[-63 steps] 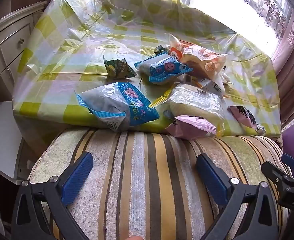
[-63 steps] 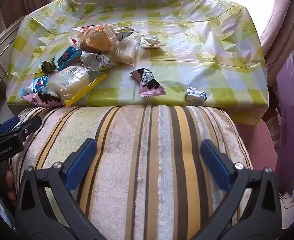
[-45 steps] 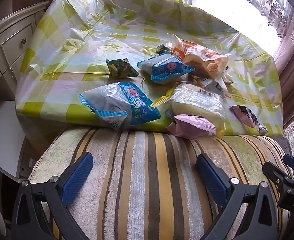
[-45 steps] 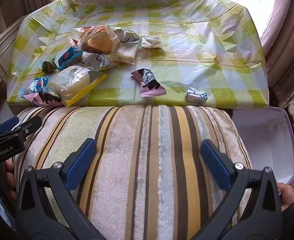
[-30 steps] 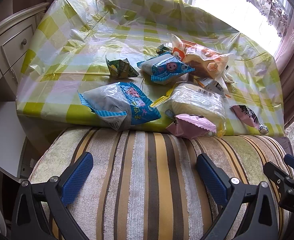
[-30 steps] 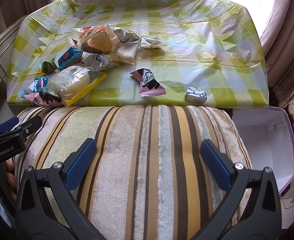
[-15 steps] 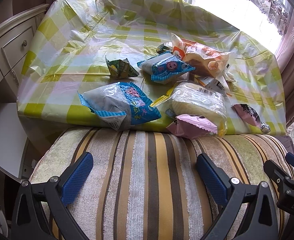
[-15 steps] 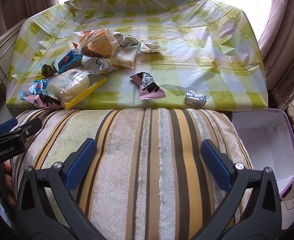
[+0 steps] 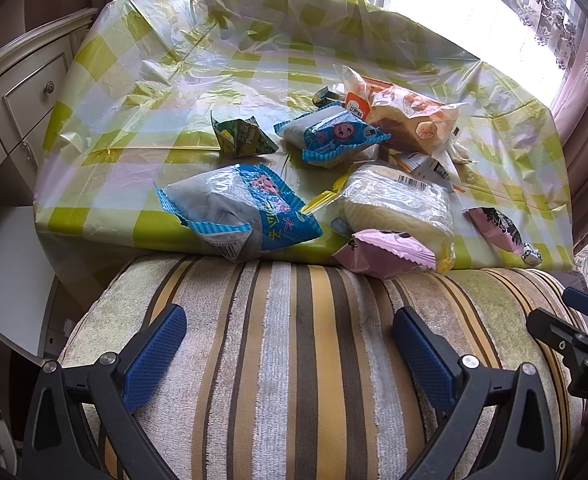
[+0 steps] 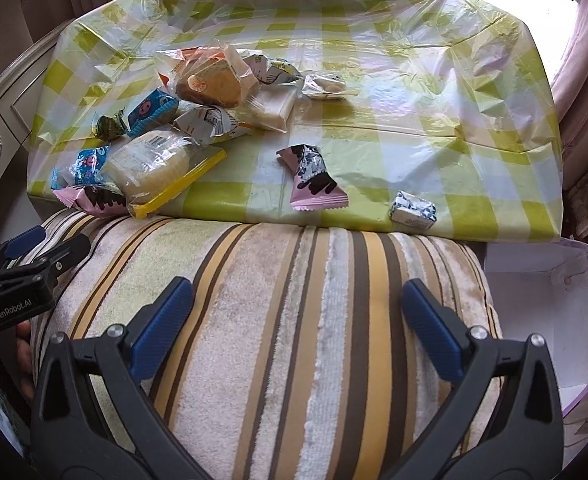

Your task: Organize snacks

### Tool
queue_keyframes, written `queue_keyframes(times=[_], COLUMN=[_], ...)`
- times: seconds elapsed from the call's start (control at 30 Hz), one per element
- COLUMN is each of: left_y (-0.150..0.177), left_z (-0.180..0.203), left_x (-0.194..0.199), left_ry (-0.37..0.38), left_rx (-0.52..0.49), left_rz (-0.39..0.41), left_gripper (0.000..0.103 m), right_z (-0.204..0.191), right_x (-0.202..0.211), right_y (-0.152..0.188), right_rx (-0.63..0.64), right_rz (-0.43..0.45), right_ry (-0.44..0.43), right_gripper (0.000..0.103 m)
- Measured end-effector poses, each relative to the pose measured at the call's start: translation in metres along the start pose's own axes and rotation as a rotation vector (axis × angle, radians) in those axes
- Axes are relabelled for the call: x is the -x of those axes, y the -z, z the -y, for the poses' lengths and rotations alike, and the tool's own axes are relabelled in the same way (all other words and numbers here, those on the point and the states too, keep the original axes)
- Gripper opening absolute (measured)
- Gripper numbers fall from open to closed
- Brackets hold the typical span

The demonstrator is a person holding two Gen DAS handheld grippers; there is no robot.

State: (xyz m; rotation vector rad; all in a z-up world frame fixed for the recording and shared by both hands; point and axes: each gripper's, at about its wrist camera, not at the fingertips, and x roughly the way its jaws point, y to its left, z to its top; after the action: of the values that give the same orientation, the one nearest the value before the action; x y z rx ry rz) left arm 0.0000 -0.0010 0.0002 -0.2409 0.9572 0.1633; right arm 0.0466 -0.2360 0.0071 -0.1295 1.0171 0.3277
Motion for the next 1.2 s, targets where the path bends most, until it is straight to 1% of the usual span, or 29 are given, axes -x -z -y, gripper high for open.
queue_keyframes(times=[0.1, 0.27, 1.03, 1.2], left_y=[0.0001, 0.0001, 0.0002, -0.0002], left_z=[-0.0002, 0.0004, 0.0015, -0.0009], left_x=[0.0000, 0.0000, 0.0000, 0.0040], left_ry=[0.000, 0.000, -0.002, 0.012], left_rx=[0.000, 0.000, 0.000, 0.008], left_rz=[0.000, 0.000, 0.001, 0.024], left_gripper=[0.103, 0.103, 0.103, 0.103], right_z=[0.0044, -0.0007, 0.0002, 0.0038], right_x=[-0.0014, -0.0037, -0.0040, -0.0035], right_y=[-0.0010, -0.0015, -0.0018, -0.0022], right_rx=[-0.013, -0.005, -0.009, -0.011], right_rz=[-0.008, -0.017, -0.019, -0.019], right_ry=[-0.031, 0.001, -0.001, -0.018], right_gripper=[0.103, 0.103, 0.103, 0.103])
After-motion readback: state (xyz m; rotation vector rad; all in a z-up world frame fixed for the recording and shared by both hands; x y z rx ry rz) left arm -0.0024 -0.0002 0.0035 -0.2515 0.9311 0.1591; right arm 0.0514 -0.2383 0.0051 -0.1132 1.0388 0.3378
